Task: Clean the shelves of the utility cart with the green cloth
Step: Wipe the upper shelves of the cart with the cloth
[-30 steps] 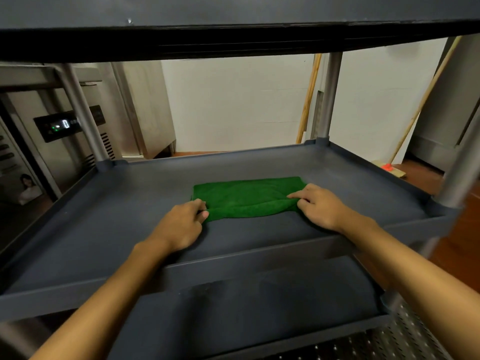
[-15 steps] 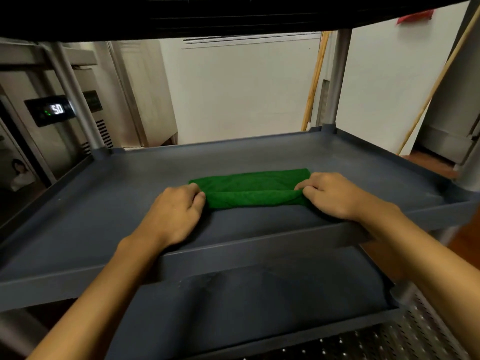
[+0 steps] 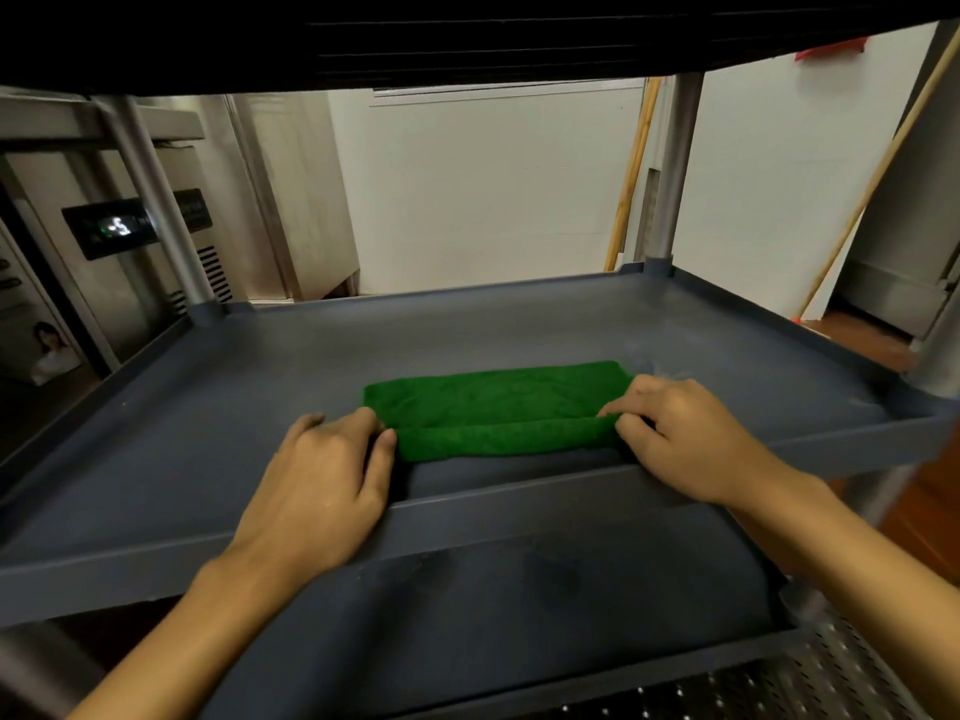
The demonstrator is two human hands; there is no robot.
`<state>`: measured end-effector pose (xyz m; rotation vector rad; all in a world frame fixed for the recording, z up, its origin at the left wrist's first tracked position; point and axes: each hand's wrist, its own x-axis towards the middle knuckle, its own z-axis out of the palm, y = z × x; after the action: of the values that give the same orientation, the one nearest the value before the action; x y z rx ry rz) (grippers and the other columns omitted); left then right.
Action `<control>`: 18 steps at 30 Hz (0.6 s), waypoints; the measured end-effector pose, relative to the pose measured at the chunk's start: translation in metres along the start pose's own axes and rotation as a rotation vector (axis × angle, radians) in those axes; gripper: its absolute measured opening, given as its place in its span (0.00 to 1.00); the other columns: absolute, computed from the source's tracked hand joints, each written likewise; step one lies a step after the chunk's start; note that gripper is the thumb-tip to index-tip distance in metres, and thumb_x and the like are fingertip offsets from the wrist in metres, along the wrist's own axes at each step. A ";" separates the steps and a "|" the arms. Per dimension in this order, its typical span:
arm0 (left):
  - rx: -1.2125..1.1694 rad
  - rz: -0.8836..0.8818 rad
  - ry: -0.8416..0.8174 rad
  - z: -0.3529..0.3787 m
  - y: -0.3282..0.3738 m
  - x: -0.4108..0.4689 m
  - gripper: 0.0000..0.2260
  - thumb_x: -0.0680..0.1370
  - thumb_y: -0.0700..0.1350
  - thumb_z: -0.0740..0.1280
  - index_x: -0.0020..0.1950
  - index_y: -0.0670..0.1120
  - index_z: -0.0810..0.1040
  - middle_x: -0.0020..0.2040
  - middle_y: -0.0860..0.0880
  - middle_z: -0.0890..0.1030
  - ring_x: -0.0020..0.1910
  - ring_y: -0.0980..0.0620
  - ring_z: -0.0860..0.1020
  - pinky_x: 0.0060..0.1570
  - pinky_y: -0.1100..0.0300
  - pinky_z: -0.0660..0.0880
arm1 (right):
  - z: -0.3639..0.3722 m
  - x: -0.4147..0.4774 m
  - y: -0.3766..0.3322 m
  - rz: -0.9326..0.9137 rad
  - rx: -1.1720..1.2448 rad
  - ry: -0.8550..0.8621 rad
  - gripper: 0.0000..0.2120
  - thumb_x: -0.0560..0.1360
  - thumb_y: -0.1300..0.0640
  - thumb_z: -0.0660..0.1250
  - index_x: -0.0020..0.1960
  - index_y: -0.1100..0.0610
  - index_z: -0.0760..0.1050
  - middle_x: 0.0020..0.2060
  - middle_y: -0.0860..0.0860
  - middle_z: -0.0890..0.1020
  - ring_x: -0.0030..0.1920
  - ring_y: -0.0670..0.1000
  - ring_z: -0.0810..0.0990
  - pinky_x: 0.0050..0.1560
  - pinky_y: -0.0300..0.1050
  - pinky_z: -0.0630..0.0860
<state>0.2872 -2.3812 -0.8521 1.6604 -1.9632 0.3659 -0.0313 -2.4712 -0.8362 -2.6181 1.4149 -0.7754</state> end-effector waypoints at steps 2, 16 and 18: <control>0.026 0.034 0.009 -0.002 0.001 0.003 0.16 0.80 0.55 0.51 0.41 0.49 0.71 0.34 0.51 0.77 0.35 0.45 0.77 0.42 0.53 0.72 | 0.000 0.001 0.000 -0.004 0.028 0.021 0.26 0.73 0.46 0.50 0.53 0.52 0.85 0.40 0.48 0.82 0.42 0.51 0.81 0.47 0.50 0.77; -0.050 0.036 0.155 0.003 -0.030 0.021 0.16 0.80 0.55 0.52 0.43 0.47 0.71 0.26 0.49 0.74 0.27 0.42 0.75 0.30 0.49 0.73 | 0.000 0.019 -0.017 -0.006 0.064 -0.121 0.29 0.73 0.42 0.50 0.43 0.61 0.81 0.44 0.55 0.82 0.47 0.54 0.80 0.53 0.54 0.75; -0.084 0.021 0.145 0.002 -0.033 0.023 0.16 0.79 0.57 0.52 0.44 0.48 0.72 0.26 0.49 0.74 0.27 0.42 0.76 0.31 0.48 0.74 | -0.003 0.020 -0.018 0.001 0.064 -0.177 0.22 0.78 0.49 0.55 0.47 0.63 0.81 0.45 0.55 0.82 0.48 0.53 0.79 0.55 0.53 0.75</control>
<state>0.3166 -2.4077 -0.8454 1.5185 -1.8648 0.3943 -0.0103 -2.4759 -0.8204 -2.5649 1.3221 -0.5625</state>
